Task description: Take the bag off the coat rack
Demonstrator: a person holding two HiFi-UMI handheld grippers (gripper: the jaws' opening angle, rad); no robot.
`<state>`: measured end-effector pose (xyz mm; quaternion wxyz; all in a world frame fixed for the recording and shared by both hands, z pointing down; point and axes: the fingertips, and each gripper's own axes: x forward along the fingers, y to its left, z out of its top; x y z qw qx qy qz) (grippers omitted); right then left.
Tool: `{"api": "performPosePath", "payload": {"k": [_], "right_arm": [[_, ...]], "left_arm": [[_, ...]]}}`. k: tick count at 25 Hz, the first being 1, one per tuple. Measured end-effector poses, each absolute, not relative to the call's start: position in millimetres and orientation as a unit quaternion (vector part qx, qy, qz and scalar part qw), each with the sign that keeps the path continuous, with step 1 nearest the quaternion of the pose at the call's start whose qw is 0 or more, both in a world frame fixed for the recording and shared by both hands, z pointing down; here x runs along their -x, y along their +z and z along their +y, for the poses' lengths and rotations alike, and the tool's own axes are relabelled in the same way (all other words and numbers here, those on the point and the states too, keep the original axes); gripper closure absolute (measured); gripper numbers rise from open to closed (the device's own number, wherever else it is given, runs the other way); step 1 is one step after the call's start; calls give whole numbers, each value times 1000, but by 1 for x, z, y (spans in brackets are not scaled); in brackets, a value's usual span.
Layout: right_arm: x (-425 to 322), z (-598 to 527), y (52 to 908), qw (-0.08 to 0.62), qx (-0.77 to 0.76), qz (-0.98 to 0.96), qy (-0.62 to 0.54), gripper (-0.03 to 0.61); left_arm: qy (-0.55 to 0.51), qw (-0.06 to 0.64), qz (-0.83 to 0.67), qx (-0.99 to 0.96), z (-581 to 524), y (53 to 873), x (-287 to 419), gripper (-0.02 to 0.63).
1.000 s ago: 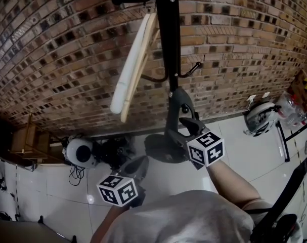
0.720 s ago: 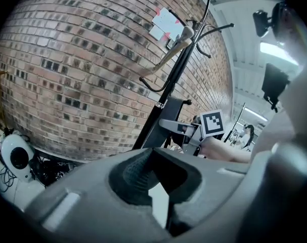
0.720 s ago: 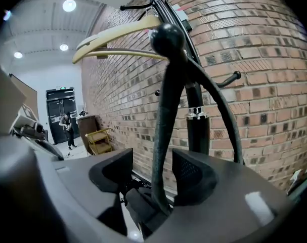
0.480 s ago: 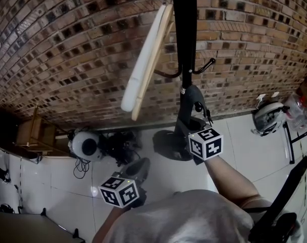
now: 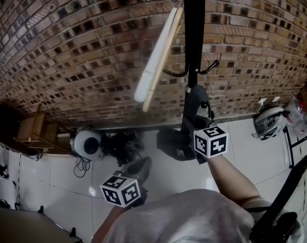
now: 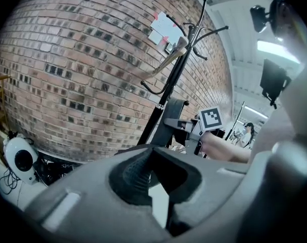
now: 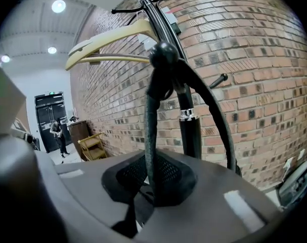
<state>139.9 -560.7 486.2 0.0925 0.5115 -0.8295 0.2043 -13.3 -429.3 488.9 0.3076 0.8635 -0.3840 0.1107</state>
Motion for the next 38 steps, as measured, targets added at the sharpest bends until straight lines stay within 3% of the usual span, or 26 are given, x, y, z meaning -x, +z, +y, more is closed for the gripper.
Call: {"api": "performPosePath", "payload": {"k": [11,24,31,38], "right_arm": [[-114,-479,403,31,-491,-856,161,560],[-62,-251,416,61,-508,-838,192,560],[-55,-105,435,66,-519,-821,229,560],[-47,-5,423,79,-501,-827,242,560]], "left_arm": [[82,294,-385,-871,-371,470,36,614],[64,288,-373,-880,-174,457,103,614],[78,302,-326,-892,-57,470,104,614],[69,293,-288,-909,-7,450,79,614]]}}
